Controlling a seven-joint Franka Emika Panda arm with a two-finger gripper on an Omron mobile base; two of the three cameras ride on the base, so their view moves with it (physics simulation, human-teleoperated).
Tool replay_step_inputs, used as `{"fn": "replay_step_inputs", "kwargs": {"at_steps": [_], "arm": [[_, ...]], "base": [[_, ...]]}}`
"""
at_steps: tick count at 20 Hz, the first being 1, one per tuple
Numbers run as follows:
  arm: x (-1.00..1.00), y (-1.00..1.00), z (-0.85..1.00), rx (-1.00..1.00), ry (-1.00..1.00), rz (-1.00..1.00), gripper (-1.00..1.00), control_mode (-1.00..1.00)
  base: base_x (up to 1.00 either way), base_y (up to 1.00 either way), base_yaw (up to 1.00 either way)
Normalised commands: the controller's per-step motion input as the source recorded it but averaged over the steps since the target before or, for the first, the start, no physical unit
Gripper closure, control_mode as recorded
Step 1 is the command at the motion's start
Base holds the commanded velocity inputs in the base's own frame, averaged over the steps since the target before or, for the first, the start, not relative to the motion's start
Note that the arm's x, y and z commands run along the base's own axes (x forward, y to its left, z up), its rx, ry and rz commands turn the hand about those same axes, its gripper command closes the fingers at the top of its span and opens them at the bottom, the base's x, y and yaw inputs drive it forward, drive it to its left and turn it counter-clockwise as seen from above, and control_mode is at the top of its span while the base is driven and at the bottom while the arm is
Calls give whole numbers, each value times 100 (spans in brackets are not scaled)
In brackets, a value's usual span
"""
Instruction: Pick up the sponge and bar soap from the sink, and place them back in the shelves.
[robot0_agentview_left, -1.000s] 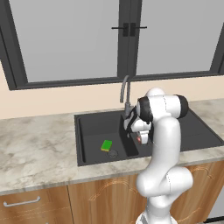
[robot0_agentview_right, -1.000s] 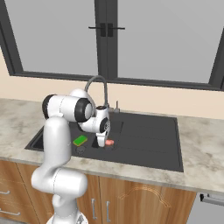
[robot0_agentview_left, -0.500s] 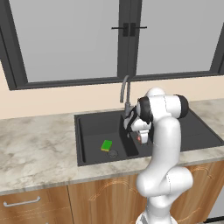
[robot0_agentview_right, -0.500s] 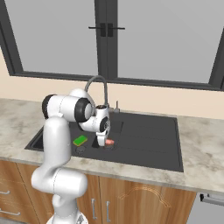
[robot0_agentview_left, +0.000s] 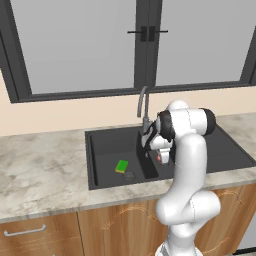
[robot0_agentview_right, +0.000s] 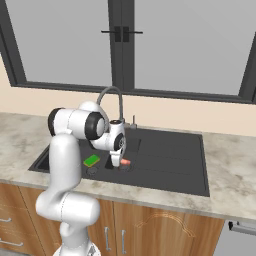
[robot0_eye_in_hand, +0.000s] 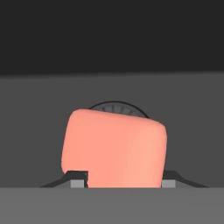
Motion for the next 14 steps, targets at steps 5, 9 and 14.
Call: {"fn": "replay_step_inputs", "kwargs": {"at_steps": [5,9,14], "arm": [[0,0,0,0,0,0,100,-100],[0,0,1,0,0,0,100,-100],[-6,0,10,0,0,0,100,-100]], "base": [[0,0,0],[0,0,0],[0,0,0]]}}
